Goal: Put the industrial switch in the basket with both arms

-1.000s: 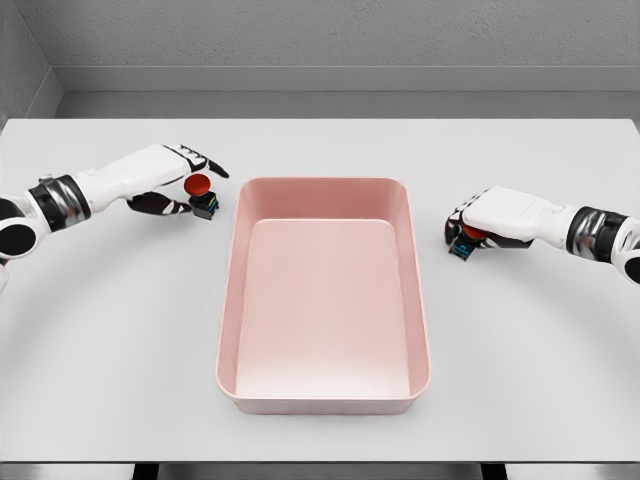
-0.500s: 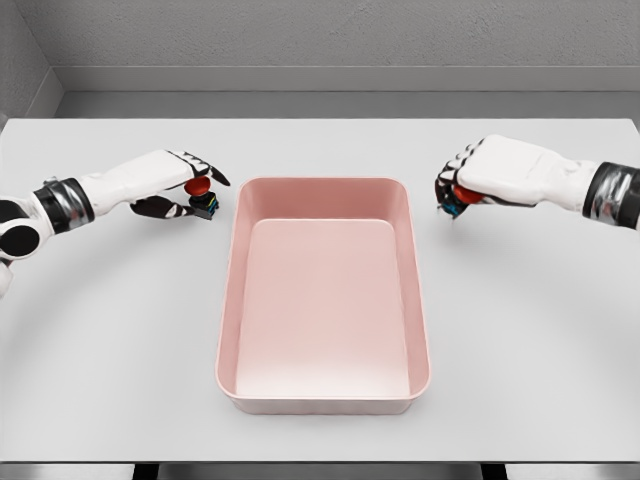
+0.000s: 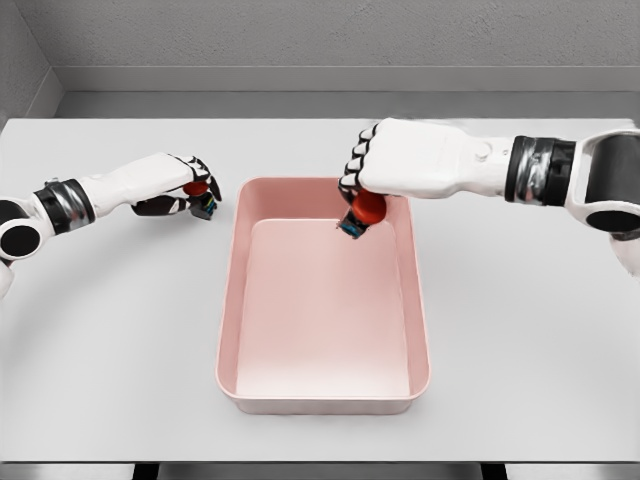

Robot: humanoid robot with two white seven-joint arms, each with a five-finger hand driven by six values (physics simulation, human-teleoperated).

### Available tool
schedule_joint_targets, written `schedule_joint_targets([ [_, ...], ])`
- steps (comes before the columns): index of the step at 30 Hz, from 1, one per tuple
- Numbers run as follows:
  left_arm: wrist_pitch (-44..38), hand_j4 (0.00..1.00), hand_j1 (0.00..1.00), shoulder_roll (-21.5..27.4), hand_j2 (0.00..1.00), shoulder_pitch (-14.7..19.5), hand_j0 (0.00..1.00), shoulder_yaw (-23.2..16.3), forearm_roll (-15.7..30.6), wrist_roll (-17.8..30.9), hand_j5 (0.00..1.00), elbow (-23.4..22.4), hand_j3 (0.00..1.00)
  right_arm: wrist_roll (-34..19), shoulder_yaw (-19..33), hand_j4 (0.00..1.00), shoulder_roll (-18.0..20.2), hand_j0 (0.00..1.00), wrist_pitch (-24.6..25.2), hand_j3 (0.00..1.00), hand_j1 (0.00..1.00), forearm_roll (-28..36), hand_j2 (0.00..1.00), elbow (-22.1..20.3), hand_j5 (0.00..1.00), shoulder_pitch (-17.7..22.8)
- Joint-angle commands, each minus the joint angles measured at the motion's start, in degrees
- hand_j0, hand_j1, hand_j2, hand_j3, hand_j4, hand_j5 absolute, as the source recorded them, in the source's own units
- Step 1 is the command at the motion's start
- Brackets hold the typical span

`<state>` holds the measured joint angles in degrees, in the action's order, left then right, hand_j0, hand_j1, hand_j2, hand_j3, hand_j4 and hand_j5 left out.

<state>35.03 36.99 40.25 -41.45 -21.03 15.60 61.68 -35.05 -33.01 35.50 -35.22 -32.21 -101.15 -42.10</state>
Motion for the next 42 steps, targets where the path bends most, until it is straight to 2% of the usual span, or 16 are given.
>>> schedule_joint_targets([
  [1,0.0,0.46,0.46,0.3,0.46,0.0,0.46,0.1,0.4,0.1,0.46,-0.1,0.46,0.0,-5.3,0.38,-2.5,0.38,0.2,0.38,0.38,-0.1,0.38,-0.1,0.38,-0.1],
  [2,0.0,0.46,0.46,0.3,0.46,0.0,0.46,0.1,0.4,0.1,0.46,-0.1,0.46,0.0,-5.2,0.87,-2.4,0.87,0.2,0.87,0.87,0.0,0.87,-0.1,0.87,0.1],
  [3,0.0,0.46,0.46,0.3,0.46,0.0,0.46,0.1,0.4,0.1,0.46,-0.1,0.46,0.0,-4.8,1.0,-2.3,1.0,0.2,1.0,1.0,0.2,1.0,-0.1,1.0,0.0],
  [7,0.0,0.46,0.46,0.4,0.46,0.1,0.46,0.1,0.6,0.1,0.46,-0.1,0.46,0.0,-3.7,1.0,0.0,1.0,0.2,1.0,1.0,0.5,1.0,-0.1,1.0,0.0],
  [10,0.0,0.46,0.46,0.4,0.46,0.2,0.46,0.2,0.6,0.1,0.46,-0.1,0.46,0.0,0.1,1.0,2.2,1.0,0.2,1.0,1.0,1.0,1.0,-0.1,1.0,0.9],
  [12,0.0,0.46,0.46,0.5,0.46,0.1,0.46,0.4,0.7,0.1,0.46,0.1,0.46,0.0,5.9,1.0,4.1,1.0,0.2,1.0,1.0,1.8,1.0,-0.1,1.0,3.2],
  [14,0.0,0.46,0.46,1.5,0.46,0.1,0.46,0.7,0.8,0.1,0.46,0.6,0.46,0.0,14.2,1.0,8.0,1.0,0.2,1.0,1.0,1.9,1.0,0.1,1.0,7.3],
  [18,0.0,0.46,0.46,2.4,0.46,0.4,0.46,0.8,1.6,0.1,0.46,0.9,0.46,0.0,29.9,1.0,9.5,1.0,0.2,1.0,1.0,2.8,1.0,1.3,1.0,16.9],
  [20,0.0,0.46,0.46,2.4,0.46,0.6,0.46,0.8,1.6,0.1,0.46,1.0,0.46,0.0,33.9,1.0,10.6,1.0,0.2,1.0,1.0,2.8,1.0,1.6,1.0,20.2],
  [23,0.0,0.46,0.46,3.7,0.46,0.6,0.46,0.8,2.8,0.1,0.46,3.0,0.46,0.0,34.1,1.0,9.9,1.0,0.2,1.0,1.0,2.5,1.0,3.1,1.0,25.1],
  [26,0.0,0.46,0.46,4.6,0.46,0.6,0.46,0.9,4.1,0.1,0.46,4.4,0.46,0.0,34.3,1.0,4.8,1.0,0.2,1.0,1.0,1.6,1.0,4.1,1.0,25.3],
  [29,0.0,0.46,0.46,5.7,0.46,0.6,0.46,0.9,4.9,0.1,0.46,6.5,0.46,0.0,34.2,1.0,3.2,1.0,0.2,1.0,1.0,1.5,1.0,4.1,1.0,25.7],
  [31,0.0,0.46,0.46,6.6,0.46,0.7,0.46,1.2,5.5,0.1,0.46,7.9,0.46,0.0,33.9,1.0,1.6,1.0,0.2,1.0,1.0,-0.7,1.0,4.1,1.0,25.7],
  [42,0.0,0.46,0.46,7.6,0.46,0.5,0.46,2.2,7.1,0.1,0.46,15.1,0.46,0.0,33.8,1.0,0.8,1.0,0.2,1.0,1.0,-2.2,1.0,3.7,1.0,24.0],
])
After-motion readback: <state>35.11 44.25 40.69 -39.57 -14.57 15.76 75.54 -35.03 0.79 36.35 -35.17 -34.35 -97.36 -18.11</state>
